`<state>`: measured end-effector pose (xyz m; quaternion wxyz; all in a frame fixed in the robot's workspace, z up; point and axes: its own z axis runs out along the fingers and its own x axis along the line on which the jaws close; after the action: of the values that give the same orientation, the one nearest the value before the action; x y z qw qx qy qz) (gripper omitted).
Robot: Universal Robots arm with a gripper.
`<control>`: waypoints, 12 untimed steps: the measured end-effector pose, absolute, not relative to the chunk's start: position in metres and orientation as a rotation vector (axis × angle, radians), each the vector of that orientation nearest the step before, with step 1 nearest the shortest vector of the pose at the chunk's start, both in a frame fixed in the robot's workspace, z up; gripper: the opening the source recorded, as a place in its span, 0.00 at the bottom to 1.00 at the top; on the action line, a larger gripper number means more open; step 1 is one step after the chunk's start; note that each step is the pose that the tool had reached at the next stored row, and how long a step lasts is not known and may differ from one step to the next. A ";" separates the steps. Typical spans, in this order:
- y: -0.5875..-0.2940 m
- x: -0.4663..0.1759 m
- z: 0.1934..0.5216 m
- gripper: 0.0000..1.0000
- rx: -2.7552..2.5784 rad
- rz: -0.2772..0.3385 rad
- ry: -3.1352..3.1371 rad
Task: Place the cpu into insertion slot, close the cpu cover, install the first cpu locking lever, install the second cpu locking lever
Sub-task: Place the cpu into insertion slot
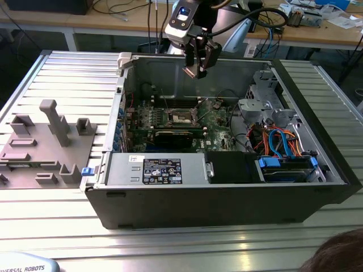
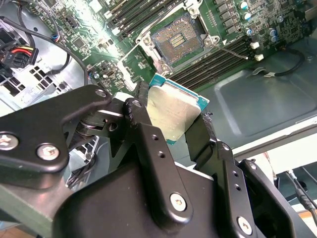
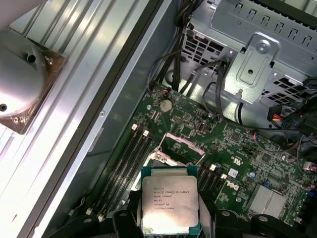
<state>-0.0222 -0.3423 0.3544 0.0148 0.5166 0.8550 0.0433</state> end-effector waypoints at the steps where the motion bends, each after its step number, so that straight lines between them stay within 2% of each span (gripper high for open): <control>1: -0.342 -0.022 0.354 0.54 1.609 0.135 2.660; 12: -0.342 -0.022 0.354 0.54 1.621 0.134 2.652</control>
<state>-0.0223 -0.3423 0.3544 0.0151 0.5209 0.8524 0.0432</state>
